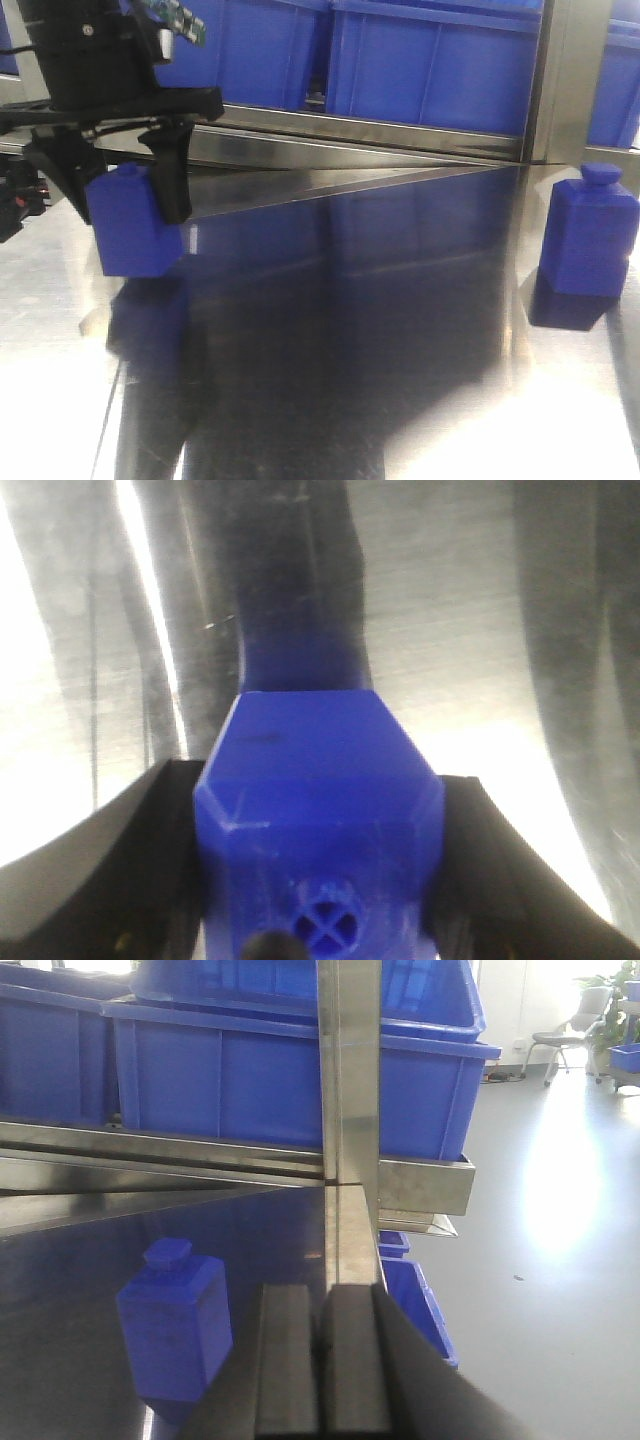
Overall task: Pick and sort blue part to right shelf
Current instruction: 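Lift the blue part off the table with the left gripper, then lower the right gripper onto the other blue part and close it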
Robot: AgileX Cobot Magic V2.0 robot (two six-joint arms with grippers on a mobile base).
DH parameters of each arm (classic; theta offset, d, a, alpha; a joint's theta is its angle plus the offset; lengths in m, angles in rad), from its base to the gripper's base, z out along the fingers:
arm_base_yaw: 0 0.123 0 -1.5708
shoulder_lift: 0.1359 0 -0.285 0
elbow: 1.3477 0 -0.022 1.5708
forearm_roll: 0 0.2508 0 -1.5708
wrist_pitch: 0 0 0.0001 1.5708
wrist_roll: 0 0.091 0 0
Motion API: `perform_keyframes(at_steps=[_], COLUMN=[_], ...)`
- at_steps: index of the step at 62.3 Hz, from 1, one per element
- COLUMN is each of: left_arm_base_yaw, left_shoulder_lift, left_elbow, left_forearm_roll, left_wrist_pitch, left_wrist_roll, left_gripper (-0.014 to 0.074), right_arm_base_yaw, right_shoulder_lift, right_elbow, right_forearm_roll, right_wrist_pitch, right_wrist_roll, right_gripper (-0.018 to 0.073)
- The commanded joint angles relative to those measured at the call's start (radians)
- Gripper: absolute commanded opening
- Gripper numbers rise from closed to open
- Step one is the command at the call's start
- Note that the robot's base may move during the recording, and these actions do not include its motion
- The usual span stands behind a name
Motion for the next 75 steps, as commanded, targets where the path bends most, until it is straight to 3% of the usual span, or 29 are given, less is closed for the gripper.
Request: perform_keyframes(at_steps=[1, 16, 28, 40, 49, 61, 65, 75], left_arm_base_yaw=[-0.023, -0.124, -0.146, -0.146, -0.146, -0.146, -0.146, -0.146], left_shoulder_lift=[-0.115, -0.344, -0.538, -0.756, -0.898, -1.025, -1.049, -1.079], left_elbow=[-0.037, 0.016, 0.156, 0.376, 0.530, 0.646, 0.653, 0.653], left_forearm_roll=[0.021, 0.245, 0.259, 0.259, 0.259, 0.259, 0.259, 0.259], left_wrist_pitch=[-0.013, -0.081, -0.223, -0.407, -0.531, -0.603, -0.603, -0.613], left_wrist_roll=[0.015, 0.015, 0.015, 0.015, 0.015, 0.015, 0.015, 0.015], left_gripper=[0.0313, 0.0313, 0.0313, 0.0313, 0.0313, 0.0312, 0.0312, 0.0312], right_arm_base_yaw=[0.000, 0.000, 0.000, 0.000, 0.000, 0.058, 0.095, 0.230], right_shoulder_lift=[-0.020, -0.020, -0.020, 0.033, 0.146, 0.364, 0.436, 0.617], right_elbow=[-0.022, -0.023, -0.065, -0.196, -0.308, -0.483, -0.539, -0.692], right_forearm_roll=[0.013, 0.027, 0.027, 0.027, 0.027, 0.027, 0.027, 0.027], right_wrist_pitch=[-0.103, -0.130, -0.104, 0.060, 0.096, 0.158, 0.224, 0.364], right_wrist_roll=[-0.005, -0.005, -0.004, -0.004, -0.005, -0.005, -0.005, -0.005], right_gripper=[0.0065, 0.0065, 0.0065, 0.0077, 0.0214, 0.0567, 0.0608, 0.0601])
